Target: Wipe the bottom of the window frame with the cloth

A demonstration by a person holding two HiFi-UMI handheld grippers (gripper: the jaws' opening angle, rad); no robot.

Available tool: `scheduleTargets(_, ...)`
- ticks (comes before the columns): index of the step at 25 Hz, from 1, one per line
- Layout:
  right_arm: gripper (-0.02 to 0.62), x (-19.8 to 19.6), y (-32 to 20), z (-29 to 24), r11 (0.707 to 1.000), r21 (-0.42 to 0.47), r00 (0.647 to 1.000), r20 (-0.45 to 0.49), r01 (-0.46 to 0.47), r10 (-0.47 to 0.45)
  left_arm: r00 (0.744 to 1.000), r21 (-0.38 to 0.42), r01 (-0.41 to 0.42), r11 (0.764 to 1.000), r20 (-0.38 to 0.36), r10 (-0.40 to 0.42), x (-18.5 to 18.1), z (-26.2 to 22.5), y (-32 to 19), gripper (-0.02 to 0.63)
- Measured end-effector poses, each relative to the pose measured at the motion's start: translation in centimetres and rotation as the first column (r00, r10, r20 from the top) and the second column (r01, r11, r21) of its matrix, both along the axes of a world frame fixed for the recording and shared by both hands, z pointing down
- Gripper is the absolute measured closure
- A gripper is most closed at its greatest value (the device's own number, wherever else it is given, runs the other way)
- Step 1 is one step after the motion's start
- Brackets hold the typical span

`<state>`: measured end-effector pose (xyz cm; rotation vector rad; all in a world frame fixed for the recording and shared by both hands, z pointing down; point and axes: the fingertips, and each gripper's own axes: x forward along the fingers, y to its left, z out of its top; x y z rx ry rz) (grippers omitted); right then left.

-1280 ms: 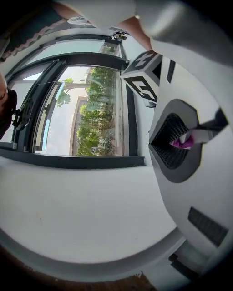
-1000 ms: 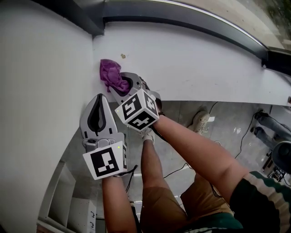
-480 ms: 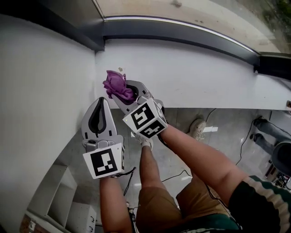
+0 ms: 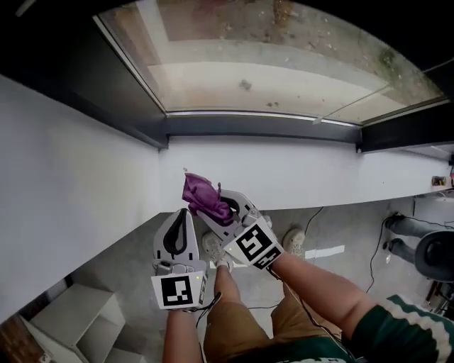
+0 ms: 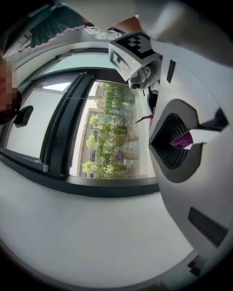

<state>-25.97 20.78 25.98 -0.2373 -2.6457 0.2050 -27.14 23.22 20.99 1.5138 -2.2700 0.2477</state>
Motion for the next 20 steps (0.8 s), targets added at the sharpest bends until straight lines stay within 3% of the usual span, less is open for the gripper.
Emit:
scheduleTargets(4, 0.445, 3.4, -0.7, -8.5, 1.000, -0.002, 0.998, 0.068, 0.010, -0.010, 0.996, 0.057, -0.060, 0.997, 0.066, 0.056, 2.7, -7.9, -2.1, 0.601)
scheduleTargets(8, 0.446, 7.6, -1.1, -17.4, 1.000, -0.002, 0.993, 0.117, 0.014, -0.013, 0.991, 0.059, -0.096, 0.994, 0.103, 0.089, 6.5, -16.3, -3.2, 0.601)
scheduleTargets(11, 0.446, 10.1, -2.4, -23.4, 0.999, 0.039, 0.982, 0.187, 0.023, -0.030, 0.982, 0.087, -0.125, 0.988, 0.152, 0.111, 8.5, -22.3, -4.7, 0.600)
scheduleTargets(13, 0.446, 12.7, -3.2, -26.0, 0.997, 0.073, 0.979, 0.201, 0.018, -0.033, 0.981, 0.100, -0.145, 0.984, 0.144, 0.130, 10.6, -24.9, -5.2, 0.600)
scheduleTargets(15, 0.446, 15.8, -4.5, -27.8, 0.997, 0.080, 0.980, 0.200, -0.008, -0.009, 0.975, 0.100, -0.190, 0.977, 0.134, 0.176, 13.6, -26.8, -5.7, 0.600)
scheduleTargets(20, 0.446, 21.8, -9.1, -32.5, 0.990, 0.069, 0.965, 0.240, -0.122, 0.103, 0.940, 0.122, -0.309, 0.943, 0.187, 0.284, 19.0, -31.1, -9.1, 0.600)
